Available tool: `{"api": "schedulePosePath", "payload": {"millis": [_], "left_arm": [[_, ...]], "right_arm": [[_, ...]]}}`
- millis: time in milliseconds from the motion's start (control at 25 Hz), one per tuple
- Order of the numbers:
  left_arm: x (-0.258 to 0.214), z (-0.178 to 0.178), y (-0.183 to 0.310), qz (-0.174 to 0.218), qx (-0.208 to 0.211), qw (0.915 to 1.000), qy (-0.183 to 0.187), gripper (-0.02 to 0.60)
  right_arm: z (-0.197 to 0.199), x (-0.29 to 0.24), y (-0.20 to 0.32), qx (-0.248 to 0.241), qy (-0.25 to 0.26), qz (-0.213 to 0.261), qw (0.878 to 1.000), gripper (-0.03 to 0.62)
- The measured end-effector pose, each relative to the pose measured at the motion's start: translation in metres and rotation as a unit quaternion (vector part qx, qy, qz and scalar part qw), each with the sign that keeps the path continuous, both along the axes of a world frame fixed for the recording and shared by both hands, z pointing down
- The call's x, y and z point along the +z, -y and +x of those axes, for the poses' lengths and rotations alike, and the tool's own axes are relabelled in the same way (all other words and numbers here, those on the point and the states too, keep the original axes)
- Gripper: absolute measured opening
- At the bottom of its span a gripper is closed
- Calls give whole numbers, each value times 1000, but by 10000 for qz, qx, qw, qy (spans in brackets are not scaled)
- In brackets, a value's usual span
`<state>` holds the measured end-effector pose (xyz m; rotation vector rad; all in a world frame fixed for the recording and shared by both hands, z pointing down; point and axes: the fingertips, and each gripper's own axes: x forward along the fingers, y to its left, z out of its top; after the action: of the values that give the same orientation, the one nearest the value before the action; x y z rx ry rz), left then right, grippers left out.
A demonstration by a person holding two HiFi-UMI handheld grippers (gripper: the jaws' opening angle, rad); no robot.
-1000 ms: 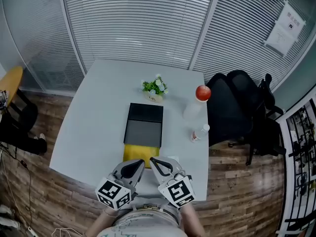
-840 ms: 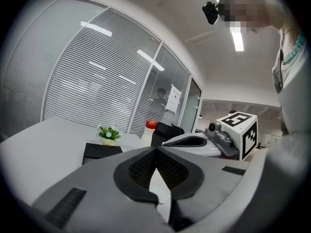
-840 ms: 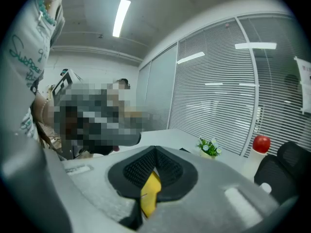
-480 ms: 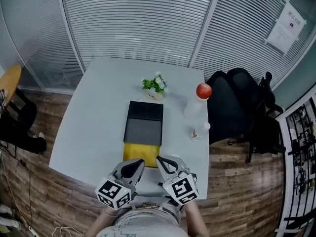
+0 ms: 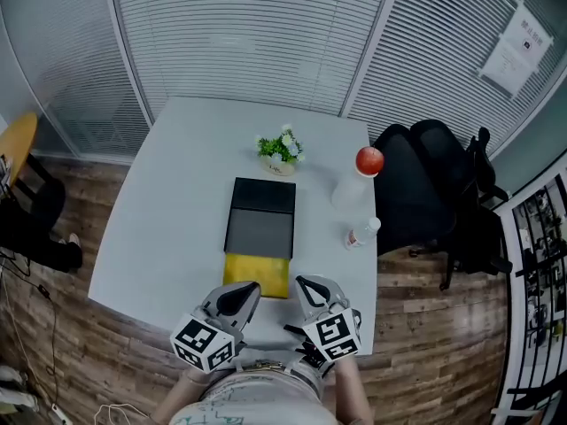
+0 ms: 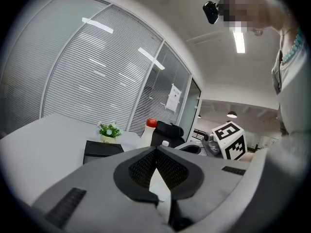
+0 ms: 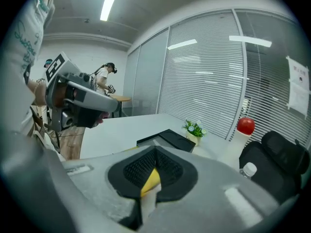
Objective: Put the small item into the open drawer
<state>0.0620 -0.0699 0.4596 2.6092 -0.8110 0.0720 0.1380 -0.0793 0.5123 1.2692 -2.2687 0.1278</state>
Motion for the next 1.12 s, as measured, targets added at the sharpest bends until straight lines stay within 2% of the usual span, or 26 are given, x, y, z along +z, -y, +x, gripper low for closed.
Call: {"api": "schedulePosePath", "payload": {"millis": [200,640,1120], "left_arm": [[3,-4,2,-31,14,10000,7,-3],[9,-13,2,-110,-106,9999,39,-3],[16,-14,3,-215,-255,9994,111,-3]], "right_arm": [[18,20,3,256,-277,-245,9990,3],[52,48,5,622,-415,-543,9957,5],[71,95,2,620,-635,-1067,9903,8]]}}
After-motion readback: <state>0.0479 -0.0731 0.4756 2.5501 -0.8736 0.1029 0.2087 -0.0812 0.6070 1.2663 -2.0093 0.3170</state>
